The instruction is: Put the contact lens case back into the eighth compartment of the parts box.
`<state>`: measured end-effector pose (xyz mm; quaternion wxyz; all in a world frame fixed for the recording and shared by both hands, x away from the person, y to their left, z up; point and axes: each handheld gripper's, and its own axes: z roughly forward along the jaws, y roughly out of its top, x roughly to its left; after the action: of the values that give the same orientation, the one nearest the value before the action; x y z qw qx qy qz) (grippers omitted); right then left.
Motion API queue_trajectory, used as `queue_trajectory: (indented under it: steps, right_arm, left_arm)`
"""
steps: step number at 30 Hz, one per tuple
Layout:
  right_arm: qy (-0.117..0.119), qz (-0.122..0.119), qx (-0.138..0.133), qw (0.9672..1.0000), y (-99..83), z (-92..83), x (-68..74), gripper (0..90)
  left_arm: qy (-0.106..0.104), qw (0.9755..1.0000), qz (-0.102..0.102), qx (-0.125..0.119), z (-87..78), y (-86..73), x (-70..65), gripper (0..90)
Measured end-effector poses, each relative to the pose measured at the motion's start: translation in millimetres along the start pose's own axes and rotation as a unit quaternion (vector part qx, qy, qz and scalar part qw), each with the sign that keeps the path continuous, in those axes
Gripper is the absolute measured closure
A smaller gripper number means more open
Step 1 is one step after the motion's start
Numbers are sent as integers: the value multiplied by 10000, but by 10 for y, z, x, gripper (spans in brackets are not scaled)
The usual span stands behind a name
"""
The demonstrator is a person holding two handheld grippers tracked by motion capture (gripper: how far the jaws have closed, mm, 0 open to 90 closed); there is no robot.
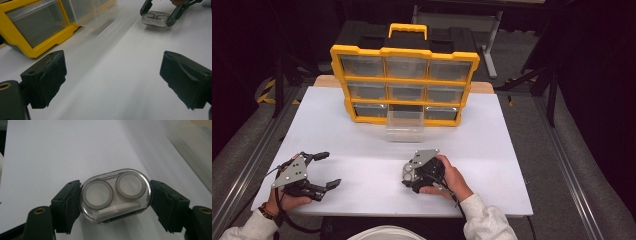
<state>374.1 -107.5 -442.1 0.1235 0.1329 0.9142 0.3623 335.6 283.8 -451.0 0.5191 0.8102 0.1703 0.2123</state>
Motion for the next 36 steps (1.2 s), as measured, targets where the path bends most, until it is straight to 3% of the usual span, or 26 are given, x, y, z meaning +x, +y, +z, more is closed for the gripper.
queue_trajectory:
  steps: [11, 24, 36]
  right_arm:
    - [-454, -211, -275, 9984, 31, -143, 70, 282]
    - [-936, -329, -678, 9928, 70, -336, 91, 283]
    - [-1241, -413, -844, 9878, 83, -452, 94, 283]
  left_arm:
    - [11, 10000, -13, -11, -6, 2, -4, 79]
    - [24, 10000, -20, -22, -10, 1, 1, 79]
    - [2, 10000, -8, 4, -7, 0, 5, 79]
